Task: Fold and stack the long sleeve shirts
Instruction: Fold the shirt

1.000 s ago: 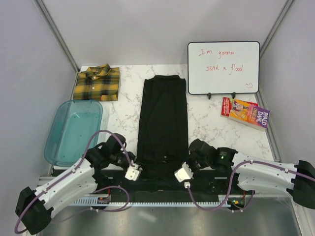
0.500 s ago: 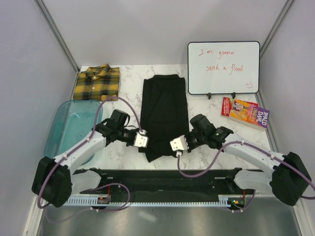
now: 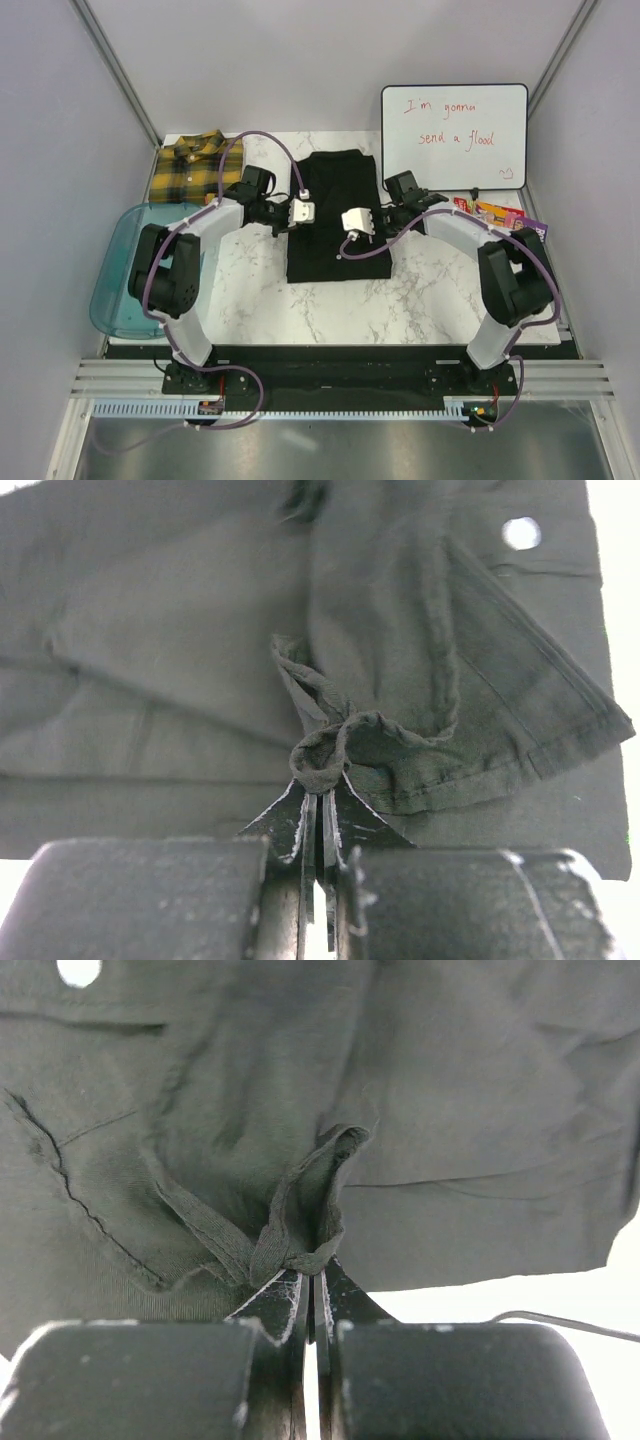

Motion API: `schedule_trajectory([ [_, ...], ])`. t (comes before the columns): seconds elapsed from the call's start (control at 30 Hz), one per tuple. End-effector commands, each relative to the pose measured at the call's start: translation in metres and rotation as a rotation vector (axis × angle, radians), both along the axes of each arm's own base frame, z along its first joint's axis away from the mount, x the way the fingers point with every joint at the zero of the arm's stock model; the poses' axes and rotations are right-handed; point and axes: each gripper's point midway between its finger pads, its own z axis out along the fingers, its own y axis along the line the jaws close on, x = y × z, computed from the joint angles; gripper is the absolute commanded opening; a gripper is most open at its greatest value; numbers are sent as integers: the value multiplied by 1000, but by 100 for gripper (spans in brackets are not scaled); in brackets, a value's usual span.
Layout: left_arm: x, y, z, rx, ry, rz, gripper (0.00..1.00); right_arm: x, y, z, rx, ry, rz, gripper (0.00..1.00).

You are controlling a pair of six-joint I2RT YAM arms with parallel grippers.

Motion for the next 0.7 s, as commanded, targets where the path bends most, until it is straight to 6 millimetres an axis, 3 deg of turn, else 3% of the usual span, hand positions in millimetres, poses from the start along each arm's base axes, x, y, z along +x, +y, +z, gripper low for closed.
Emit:
schedule_trajectory([
  [0.0,45,6,-7,-6,58,117,2,31,10,-3,46,-23,-8,0],
  [0.13,54,8,-16,3,73,136,2,59,5,2,91,-17,-87,0],
  [0.33,64,9,0,-25,58,157,2,67,3,7,105,-33,-100,0],
  [0.47,74,10,-7,-5,72,188,2,71,3,-1,103,-26,-122,0],
  [0.53,77,11,-17,12,93,202,2,73,2,-7,98,-13,-132,5],
  [0.6,79,15,-24,33,111,222,6,79,0,-9,89,-2,-170,17],
  [0.67,84,18,-30,47,136,256,17,82,-3,-17,95,44,-243,28],
])
